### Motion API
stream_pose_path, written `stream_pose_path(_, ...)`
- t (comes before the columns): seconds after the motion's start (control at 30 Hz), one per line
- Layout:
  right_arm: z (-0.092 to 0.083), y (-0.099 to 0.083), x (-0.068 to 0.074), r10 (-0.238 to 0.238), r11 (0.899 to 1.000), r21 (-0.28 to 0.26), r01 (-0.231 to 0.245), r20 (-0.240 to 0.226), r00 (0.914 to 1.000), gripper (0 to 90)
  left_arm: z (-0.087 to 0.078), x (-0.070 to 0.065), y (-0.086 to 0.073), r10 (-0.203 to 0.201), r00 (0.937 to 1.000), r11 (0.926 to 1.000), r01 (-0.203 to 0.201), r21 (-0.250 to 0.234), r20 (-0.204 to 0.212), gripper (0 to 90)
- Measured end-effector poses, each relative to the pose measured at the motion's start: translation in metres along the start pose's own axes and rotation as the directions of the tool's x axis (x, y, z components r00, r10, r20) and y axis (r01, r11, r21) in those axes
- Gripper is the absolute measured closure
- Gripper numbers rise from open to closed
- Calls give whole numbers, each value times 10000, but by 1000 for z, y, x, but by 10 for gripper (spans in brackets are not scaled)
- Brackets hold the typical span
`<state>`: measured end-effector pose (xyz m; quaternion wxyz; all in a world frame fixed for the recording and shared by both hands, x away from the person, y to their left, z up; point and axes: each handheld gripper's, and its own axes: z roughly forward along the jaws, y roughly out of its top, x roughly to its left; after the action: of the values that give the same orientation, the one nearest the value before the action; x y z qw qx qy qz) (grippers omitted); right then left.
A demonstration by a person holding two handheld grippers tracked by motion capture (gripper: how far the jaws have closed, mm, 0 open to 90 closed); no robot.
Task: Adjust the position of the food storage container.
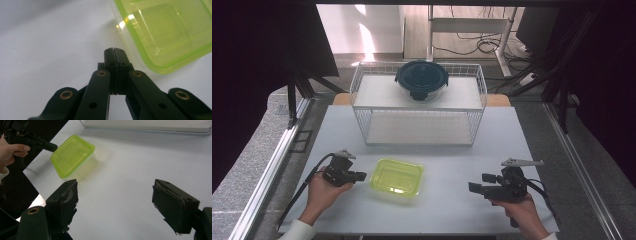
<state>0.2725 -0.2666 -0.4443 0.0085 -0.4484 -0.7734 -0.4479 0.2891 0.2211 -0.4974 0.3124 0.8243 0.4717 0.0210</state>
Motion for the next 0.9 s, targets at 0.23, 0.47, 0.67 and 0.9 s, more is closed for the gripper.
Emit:
stream_pose_path(0.23,-1,-1,-5,255,9997,-65,-254,169,9995,204,5,-2,1,-27,9999,10000,26,60,154,900)
stream_pose_path(0.47,-1,-1,-14,385,9993,-42,-383,494,9980,204,7,-5,1,-83,9996,9999,81,67,258,900)
stream_pose_path(0.67,-1,-1,-14,363,9993,-6,-364,525,9980,204,9,-8,1,-80,9989,9999,76,102,472,900)
stream_pose_path(0.9,-1,-1,-14,322,9995,-15,-322,590,9977,204,13,-12,2,-70,9970,9999,58,152,765,900)
